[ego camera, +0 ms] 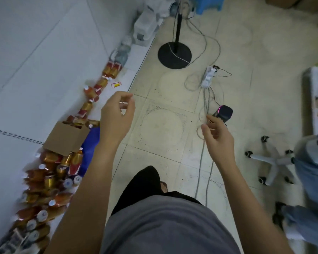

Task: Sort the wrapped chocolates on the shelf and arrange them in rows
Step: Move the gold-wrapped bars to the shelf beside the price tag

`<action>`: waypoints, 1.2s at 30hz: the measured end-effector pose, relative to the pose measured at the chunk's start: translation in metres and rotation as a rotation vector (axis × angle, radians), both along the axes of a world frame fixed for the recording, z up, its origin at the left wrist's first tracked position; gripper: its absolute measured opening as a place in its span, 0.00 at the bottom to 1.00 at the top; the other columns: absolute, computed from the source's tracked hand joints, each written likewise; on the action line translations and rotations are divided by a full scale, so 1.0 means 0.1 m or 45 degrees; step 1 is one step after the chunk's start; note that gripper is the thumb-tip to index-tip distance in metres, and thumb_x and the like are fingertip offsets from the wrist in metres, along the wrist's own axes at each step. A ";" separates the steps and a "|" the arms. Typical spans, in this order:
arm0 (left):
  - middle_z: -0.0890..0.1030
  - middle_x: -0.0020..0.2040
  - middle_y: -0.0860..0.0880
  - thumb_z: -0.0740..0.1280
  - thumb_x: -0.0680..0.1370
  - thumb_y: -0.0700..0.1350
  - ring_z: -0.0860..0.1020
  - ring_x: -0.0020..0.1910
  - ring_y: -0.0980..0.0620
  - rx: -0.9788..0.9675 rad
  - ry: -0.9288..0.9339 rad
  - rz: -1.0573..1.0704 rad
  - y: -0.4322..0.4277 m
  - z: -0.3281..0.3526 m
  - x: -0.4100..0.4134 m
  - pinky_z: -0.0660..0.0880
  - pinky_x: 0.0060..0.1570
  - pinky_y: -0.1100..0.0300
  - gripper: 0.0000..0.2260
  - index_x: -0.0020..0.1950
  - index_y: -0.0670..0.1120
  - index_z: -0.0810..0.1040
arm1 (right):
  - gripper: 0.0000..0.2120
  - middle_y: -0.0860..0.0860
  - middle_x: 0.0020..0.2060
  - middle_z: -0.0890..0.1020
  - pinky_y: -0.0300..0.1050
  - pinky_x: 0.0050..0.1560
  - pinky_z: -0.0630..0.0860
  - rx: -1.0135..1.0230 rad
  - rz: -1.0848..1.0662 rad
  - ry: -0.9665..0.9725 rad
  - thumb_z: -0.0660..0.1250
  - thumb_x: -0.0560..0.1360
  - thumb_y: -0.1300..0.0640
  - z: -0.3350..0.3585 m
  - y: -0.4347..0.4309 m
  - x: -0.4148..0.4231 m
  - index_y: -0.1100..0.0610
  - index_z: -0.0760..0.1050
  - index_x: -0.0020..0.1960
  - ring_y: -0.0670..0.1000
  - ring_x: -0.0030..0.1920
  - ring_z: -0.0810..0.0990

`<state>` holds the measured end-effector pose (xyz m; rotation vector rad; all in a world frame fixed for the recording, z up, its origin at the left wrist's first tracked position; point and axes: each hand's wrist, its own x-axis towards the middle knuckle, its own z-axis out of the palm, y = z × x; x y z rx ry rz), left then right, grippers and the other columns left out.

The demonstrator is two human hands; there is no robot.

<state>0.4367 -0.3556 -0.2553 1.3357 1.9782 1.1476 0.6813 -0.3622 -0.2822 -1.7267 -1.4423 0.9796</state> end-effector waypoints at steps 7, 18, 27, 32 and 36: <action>0.77 0.49 0.54 0.62 0.78 0.44 0.74 0.44 0.62 0.030 0.031 -0.206 1.39 -0.03 0.31 0.71 0.44 0.71 0.08 0.56 0.45 0.75 | 0.15 0.40 0.44 0.78 0.30 0.42 0.71 -0.006 -0.176 0.007 0.62 0.76 0.53 -0.13 0.95 0.24 0.49 0.72 0.62 0.40 0.44 0.77; 0.79 0.49 0.49 0.62 0.78 0.44 0.75 0.45 0.57 0.243 0.106 -0.356 3.87 0.36 0.38 0.69 0.42 0.77 0.09 0.55 0.42 0.76 | 0.15 0.45 0.44 0.78 0.23 0.39 0.69 0.183 -0.339 -0.031 0.63 0.76 0.56 0.23 3.10 0.34 0.52 0.72 0.62 0.39 0.42 0.76; 0.76 0.47 0.54 0.62 0.77 0.45 0.72 0.43 0.63 0.417 0.395 -0.119 4.97 0.80 -0.27 0.68 0.44 0.76 0.09 0.55 0.43 0.76 | 0.15 0.46 0.45 0.78 0.33 0.45 0.74 0.474 0.106 -0.003 0.64 0.76 0.57 0.64 5.04 -0.23 0.51 0.72 0.62 0.42 0.43 0.77; 0.80 0.46 0.49 0.60 0.76 0.49 0.76 0.44 0.56 0.371 0.813 0.055 5.09 1.15 -0.81 0.69 0.46 0.65 0.13 0.54 0.44 0.77 | 0.19 0.48 0.46 0.79 0.29 0.44 0.70 0.753 0.700 -0.019 0.60 0.74 0.48 0.95 6.06 -1.07 0.56 0.73 0.62 0.43 0.41 0.75; 0.81 0.45 0.47 0.57 0.75 0.52 0.79 0.44 0.49 0.253 1.132 0.230 4.96 1.59 -1.13 0.72 0.42 0.58 0.16 0.54 0.44 0.78 | 0.20 0.49 0.48 0.79 0.42 0.45 0.75 0.930 1.250 0.061 0.59 0.75 0.49 1.31 6.46 -1.89 0.55 0.72 0.64 0.44 0.43 0.76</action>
